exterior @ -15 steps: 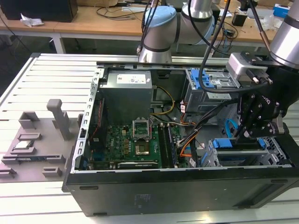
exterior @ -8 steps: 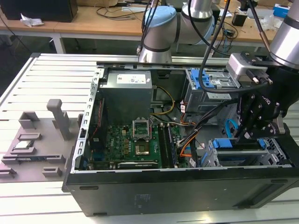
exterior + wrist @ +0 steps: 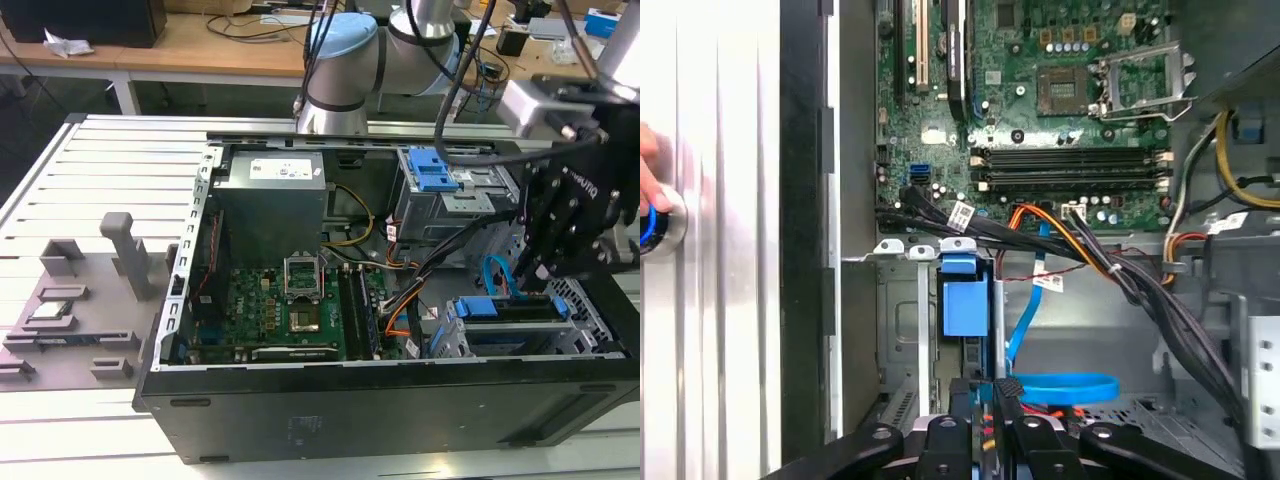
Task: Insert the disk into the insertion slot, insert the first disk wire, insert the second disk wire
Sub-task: 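Insert the second disk wire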
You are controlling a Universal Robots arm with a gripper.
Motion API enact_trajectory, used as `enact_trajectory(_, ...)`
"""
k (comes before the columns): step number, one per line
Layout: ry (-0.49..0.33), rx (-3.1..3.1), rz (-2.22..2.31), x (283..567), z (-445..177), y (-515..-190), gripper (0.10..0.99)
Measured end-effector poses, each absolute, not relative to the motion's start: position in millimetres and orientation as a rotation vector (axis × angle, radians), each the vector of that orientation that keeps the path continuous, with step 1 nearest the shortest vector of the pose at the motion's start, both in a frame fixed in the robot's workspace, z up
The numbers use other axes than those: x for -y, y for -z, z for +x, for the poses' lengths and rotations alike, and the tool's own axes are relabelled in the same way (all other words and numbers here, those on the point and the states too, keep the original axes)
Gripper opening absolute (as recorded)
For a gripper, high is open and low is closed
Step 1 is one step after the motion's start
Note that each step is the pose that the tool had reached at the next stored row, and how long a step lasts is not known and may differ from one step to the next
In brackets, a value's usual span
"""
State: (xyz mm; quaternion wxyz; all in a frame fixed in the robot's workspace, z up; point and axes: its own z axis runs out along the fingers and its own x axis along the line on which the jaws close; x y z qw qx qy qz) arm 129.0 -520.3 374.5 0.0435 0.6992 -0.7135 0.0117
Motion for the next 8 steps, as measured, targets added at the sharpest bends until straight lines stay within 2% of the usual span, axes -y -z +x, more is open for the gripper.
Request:
enact_trajectory(1,-0.036,2.181,2.138,519,129,-383,0.224)
enact_trajectory(2,-0.036,2.181,2.138,518,129,-392,0.106)
enact_trajectory(8,-0.035,2.182,2.138,518,129,-398,0.106)
